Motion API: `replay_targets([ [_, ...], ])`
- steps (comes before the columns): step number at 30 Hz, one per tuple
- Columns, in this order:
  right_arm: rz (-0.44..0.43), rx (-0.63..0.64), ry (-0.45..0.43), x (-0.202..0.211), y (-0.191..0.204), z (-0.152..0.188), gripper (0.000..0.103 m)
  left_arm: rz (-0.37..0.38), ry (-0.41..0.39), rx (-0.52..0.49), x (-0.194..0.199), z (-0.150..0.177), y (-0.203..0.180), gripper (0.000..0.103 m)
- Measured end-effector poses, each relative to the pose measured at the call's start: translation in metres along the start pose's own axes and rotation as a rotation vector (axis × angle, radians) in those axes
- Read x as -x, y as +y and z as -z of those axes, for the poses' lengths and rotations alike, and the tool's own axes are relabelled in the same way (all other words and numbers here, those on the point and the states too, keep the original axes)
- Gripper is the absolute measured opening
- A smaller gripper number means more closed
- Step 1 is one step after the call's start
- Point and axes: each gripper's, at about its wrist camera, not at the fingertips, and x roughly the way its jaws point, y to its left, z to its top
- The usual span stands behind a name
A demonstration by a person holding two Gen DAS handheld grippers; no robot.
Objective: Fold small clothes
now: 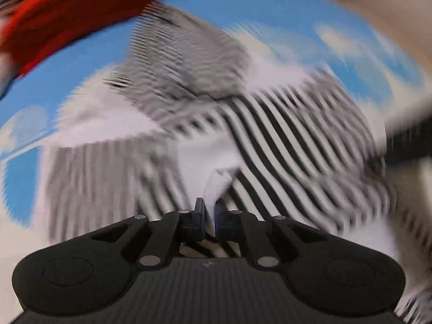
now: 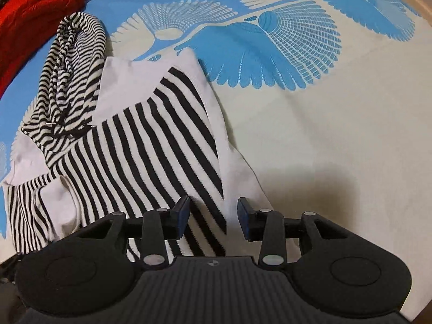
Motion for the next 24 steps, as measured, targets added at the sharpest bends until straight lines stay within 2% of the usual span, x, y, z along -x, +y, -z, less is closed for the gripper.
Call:
replay_targets([
  [2, 0.001, -0.007, 0.012, -0.002, -0.001, 0.001, 0.04, 0.009, -0.064, 0.193, 0.028, -0.008, 0.032, 0.007],
  [3, 0.003, -0.009, 0.017, -0.004, -0.001, 0.001, 0.04, -0.033, -0.095, 0.287, 0.044, -0.007, 0.049, 0.007],
  [5, 0.003, -0.012, 0.018, -0.005, 0.001, 0.001, 0.04, -0.166, -0.167, 0.465, 0.074, 0.003, 0.085, 0.01],
  [6, 0.002, -0.012, 0.014, -0.003, 0.001, 0.001, 0.04, -0.239, -0.189, 0.565, 0.088, 0.013, 0.103, 0.018],
  [7, 0.0, -0.01, 0.008, -0.002, 0.002, 0.001, 0.04, -0.283, -0.194, 0.632, 0.097, 0.02, 0.115, 0.035],
  [9, -0.003, -0.009, -0.001, 0.002, 0.004, 0.002, 0.04, -0.309, -0.217, 0.699, 0.11, 0.03, 0.134, 0.055],
  [11, -0.011, -0.014, -0.008, 0.005, 0.006, 0.004, 0.04, -0.29, -0.222, 0.706, 0.109, 0.031, 0.145, 0.055],
  [13, -0.021, -0.018, -0.018, 0.011, 0.008, 0.007, 0.041, -0.246, -0.192, 0.737, 0.098, 0.031, 0.157, 0.055],
  [17, -0.068, -0.019, -0.025, 0.019, 0.012, 0.012, 0.043, -0.132, -0.05, 0.783, 0.062, 0.029, 0.173, 0.055],
  [20, -0.103, -0.028, 0.016, 0.012, 0.012, 0.015, 0.044, -0.041, 0.077, 0.815, 0.033, 0.037, 0.18, 0.055],
  [22, -0.091, -0.061, 0.047, 0.002, 0.005, 0.016, 0.044, -0.004, 0.15, 0.849, 0.016, 0.046, 0.181, 0.055],
  [24, -0.064, -0.081, 0.055, -0.005, -0.002, 0.015, 0.042, 0.019, 0.206, 0.816, 0.004, 0.049, 0.175, 0.054],
])
